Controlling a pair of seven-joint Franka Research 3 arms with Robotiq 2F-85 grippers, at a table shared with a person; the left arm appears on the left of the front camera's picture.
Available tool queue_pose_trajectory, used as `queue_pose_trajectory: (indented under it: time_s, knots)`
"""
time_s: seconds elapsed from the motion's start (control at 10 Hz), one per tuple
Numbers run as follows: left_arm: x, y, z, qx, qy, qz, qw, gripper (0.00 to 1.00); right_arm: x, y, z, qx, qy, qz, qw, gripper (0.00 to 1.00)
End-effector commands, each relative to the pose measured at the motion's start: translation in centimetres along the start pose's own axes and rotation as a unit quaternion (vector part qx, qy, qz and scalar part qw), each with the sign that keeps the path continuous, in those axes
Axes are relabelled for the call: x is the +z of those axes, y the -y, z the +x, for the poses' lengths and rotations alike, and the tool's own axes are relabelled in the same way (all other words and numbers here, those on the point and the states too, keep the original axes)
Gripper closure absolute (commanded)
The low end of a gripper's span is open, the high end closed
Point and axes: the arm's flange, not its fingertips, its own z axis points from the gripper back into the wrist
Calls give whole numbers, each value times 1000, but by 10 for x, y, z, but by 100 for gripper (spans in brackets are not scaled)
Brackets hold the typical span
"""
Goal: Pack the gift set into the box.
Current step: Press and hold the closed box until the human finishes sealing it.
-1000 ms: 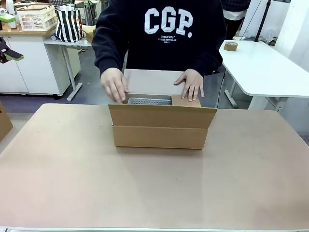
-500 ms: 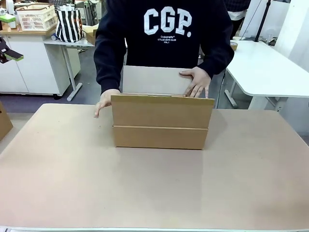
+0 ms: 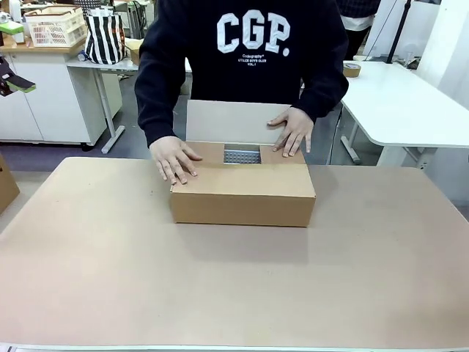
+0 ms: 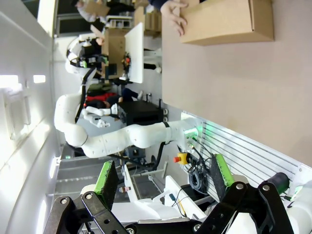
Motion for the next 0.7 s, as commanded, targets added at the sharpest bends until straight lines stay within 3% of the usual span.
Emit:
queue_pose_trajectory:
  time_s: [0.0, 0.6]
  knots:
    - [-1, 1, -1, 2, -1, 5, 1000, 0, -1, -3, 3, 13, 2, 10, 1000, 0]
    - [-1, 1, -1, 2, -1, 5, 1000, 0, -1, -3, 3, 13, 2, 10, 1000, 0]
